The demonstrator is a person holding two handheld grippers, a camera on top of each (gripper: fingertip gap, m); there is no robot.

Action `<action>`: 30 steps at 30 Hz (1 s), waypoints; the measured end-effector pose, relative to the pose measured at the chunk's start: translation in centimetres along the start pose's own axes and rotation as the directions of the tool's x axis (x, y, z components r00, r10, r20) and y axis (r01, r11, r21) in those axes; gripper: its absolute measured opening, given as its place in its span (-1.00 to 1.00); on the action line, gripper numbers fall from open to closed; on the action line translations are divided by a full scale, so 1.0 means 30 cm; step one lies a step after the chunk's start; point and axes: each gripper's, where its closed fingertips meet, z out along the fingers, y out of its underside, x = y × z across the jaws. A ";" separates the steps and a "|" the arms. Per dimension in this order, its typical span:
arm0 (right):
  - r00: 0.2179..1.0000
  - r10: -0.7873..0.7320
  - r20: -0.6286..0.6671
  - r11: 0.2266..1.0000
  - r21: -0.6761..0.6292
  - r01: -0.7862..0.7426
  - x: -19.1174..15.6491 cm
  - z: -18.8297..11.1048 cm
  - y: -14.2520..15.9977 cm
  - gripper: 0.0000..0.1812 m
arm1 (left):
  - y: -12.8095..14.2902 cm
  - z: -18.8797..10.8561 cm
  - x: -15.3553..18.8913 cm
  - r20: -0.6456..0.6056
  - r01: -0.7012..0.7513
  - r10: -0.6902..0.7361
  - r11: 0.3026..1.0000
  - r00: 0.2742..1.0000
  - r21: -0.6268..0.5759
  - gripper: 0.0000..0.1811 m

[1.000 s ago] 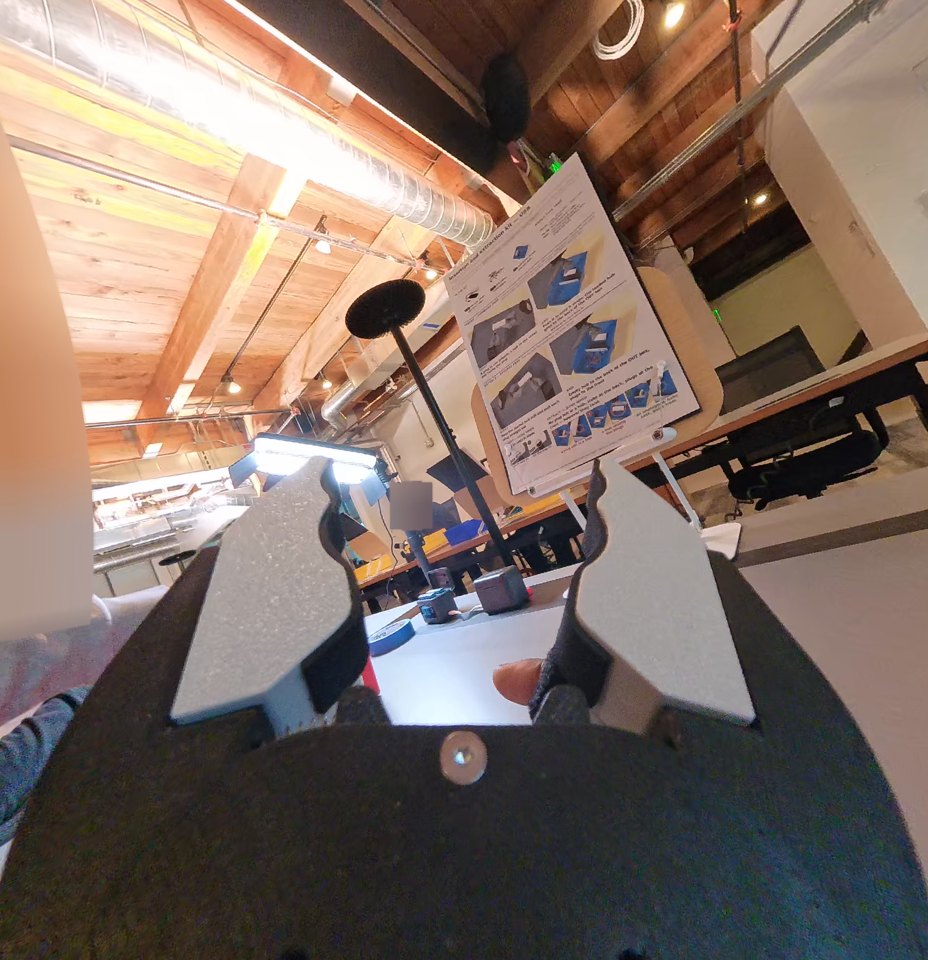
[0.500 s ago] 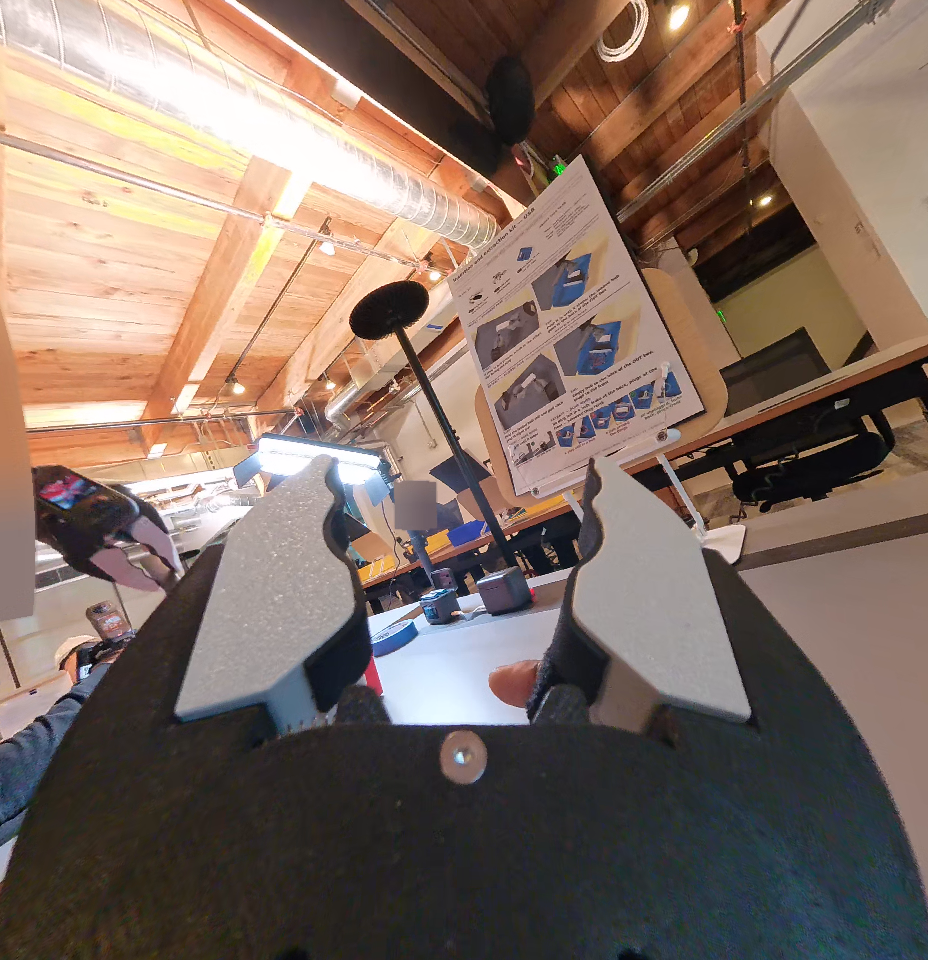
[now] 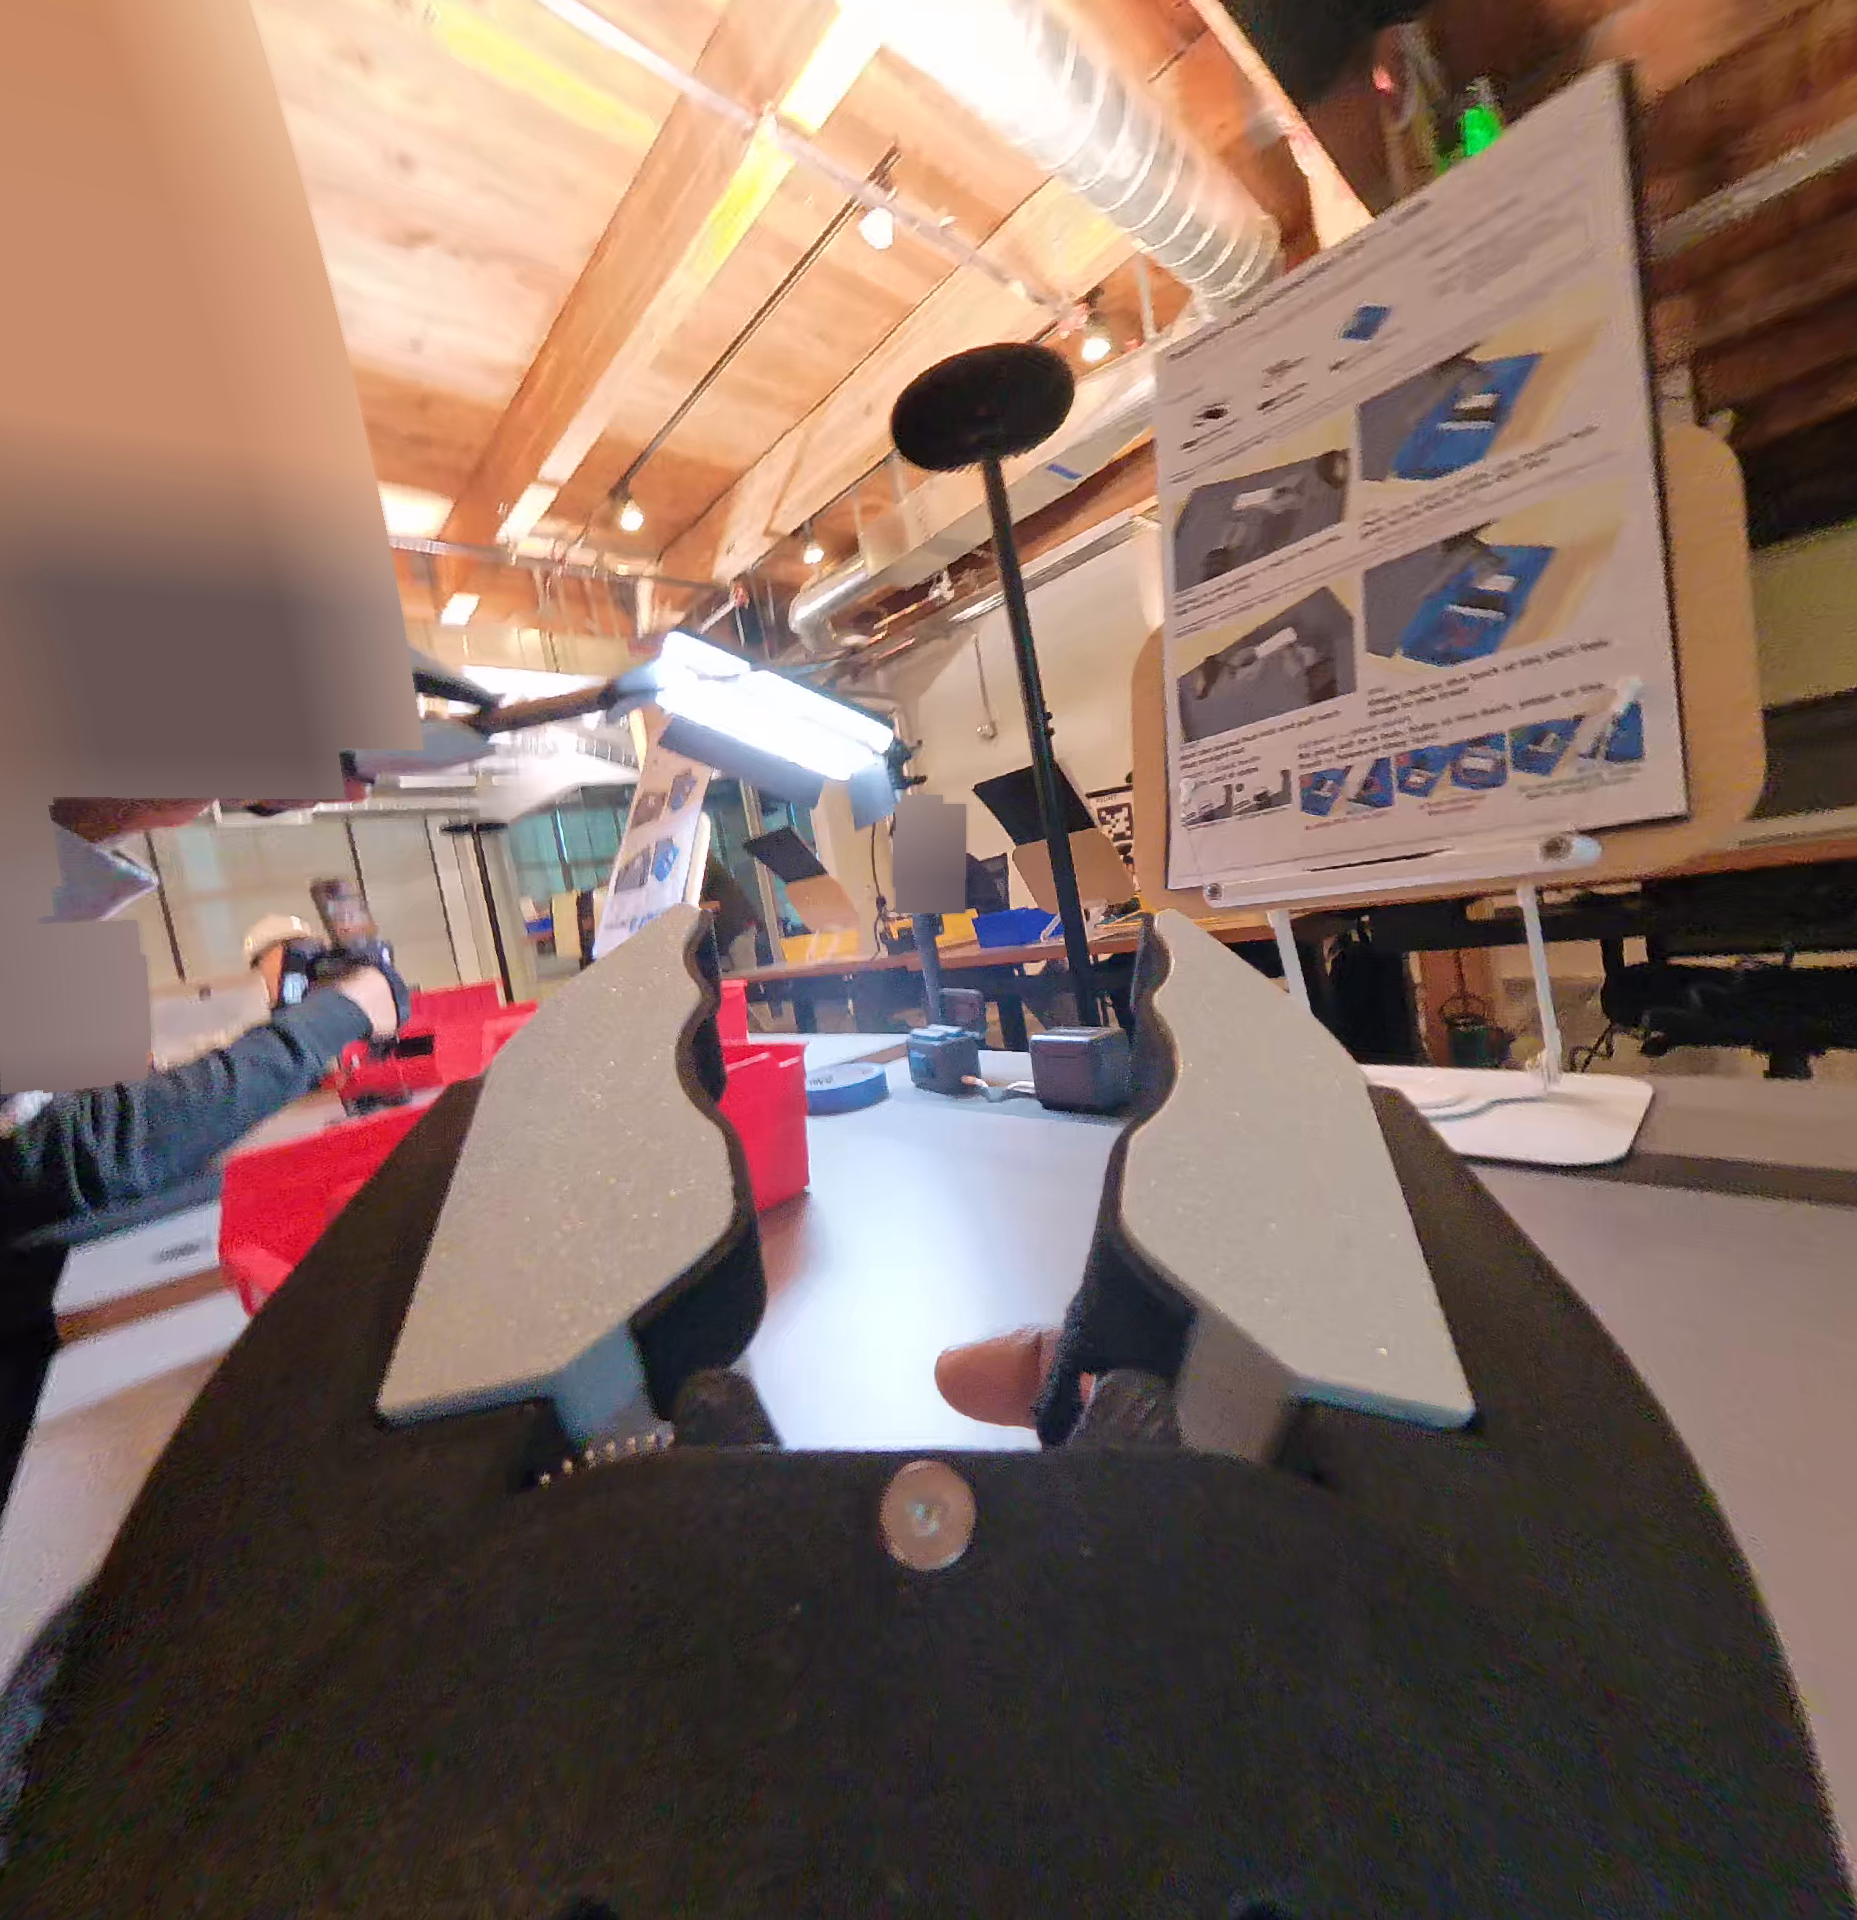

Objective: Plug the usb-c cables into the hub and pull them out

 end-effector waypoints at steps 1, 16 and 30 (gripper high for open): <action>0.999 -0.042 0.021 0.999 -0.014 0.042 -0.019 0.003 0.009 -0.16 | -0.054 0.014 0.049 0.003 0.054 -0.054 0.997 0.999 0.063 -0.76; 0.178 -0.958 0.224 0.170 -0.058 0.984 -0.201 -0.031 0.171 -0.37 | -0.441 0.117 0.714 -0.417 0.499 -0.375 0.831 0.828 0.244 -0.76; 0.114 -0.821 0.559 -0.070 -0.297 0.952 -0.037 -0.123 0.242 -0.90 | -0.476 0.079 0.790 -0.518 0.683 -0.503 0.689 0.692 0.243 -0.59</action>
